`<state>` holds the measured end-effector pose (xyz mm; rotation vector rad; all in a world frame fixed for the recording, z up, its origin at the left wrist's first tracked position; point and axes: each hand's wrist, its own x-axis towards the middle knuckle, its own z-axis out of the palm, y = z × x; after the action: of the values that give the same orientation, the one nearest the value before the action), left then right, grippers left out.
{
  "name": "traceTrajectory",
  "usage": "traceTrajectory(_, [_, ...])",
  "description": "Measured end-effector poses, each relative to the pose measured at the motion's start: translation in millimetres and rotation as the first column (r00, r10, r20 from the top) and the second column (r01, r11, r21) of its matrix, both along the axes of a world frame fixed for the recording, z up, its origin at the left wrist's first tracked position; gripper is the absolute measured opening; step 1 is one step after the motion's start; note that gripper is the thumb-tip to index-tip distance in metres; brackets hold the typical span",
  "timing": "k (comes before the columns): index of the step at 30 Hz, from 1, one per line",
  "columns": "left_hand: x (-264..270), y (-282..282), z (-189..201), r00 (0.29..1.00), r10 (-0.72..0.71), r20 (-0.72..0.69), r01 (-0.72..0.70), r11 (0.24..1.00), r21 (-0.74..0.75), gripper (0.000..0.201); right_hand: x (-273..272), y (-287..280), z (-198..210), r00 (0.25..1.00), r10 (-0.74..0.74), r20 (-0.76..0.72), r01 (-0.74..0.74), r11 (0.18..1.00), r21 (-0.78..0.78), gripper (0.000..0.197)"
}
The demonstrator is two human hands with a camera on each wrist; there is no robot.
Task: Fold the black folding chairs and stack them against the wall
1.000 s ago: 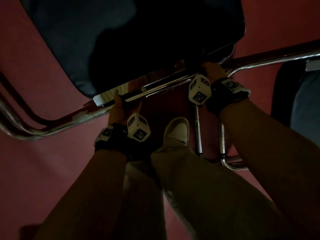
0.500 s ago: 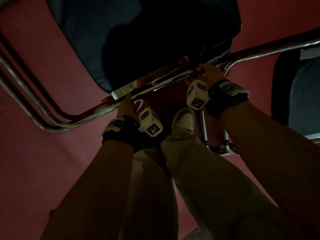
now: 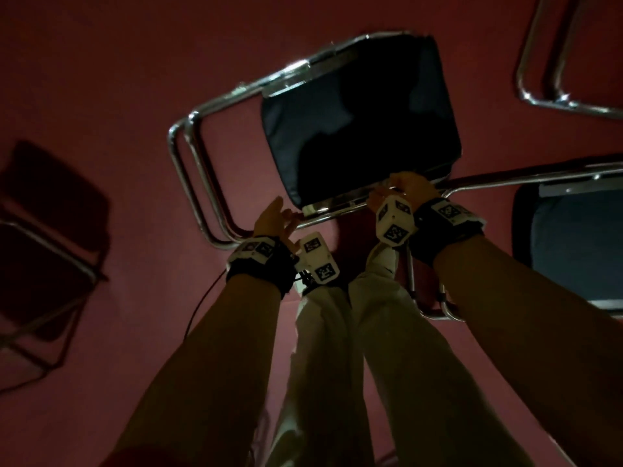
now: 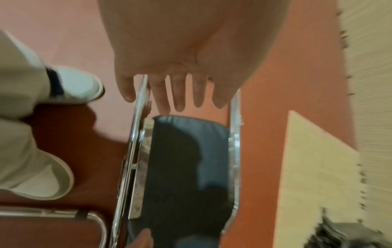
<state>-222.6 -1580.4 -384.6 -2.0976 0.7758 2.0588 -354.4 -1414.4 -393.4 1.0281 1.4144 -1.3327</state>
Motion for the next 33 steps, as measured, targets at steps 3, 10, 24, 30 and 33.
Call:
traceTrajectory(3, [7,-9,80,1.0,-0.004,-0.022,0.003,0.998,-0.055,0.041,6,-6,63,0.997,0.063,-0.036,-0.065,0.997,-0.039,0.022])
traceTrajectory(10, [62,-19,244,0.98,0.171,-0.102,-0.188,0.965,-0.184,0.036,26,-37,236,0.998,0.032,0.051,-0.012,0.939,-0.344,0.019])
traceTrajectory(24, [244,-10,476,0.683,0.599,-0.418,-0.73,0.535,-0.425,0.025,120,-153,492,0.851,0.496,-0.172,-0.5,0.664,-0.556,0.006])
traceTrajectory(30, [350,-14,521,0.565,0.677,-0.471,-0.805,0.33,-0.492,0.013,223,-213,535,0.7,0.661,-0.272,-0.672,0.478,-0.566,0.002])
traceTrajectory(33, [404,-21,525,0.5,0.715,-0.488,-0.832,0.242,-0.498,0.013,280,-240,538,0.614,0.735,-0.288,-0.733,0.395,-0.554,0.004])
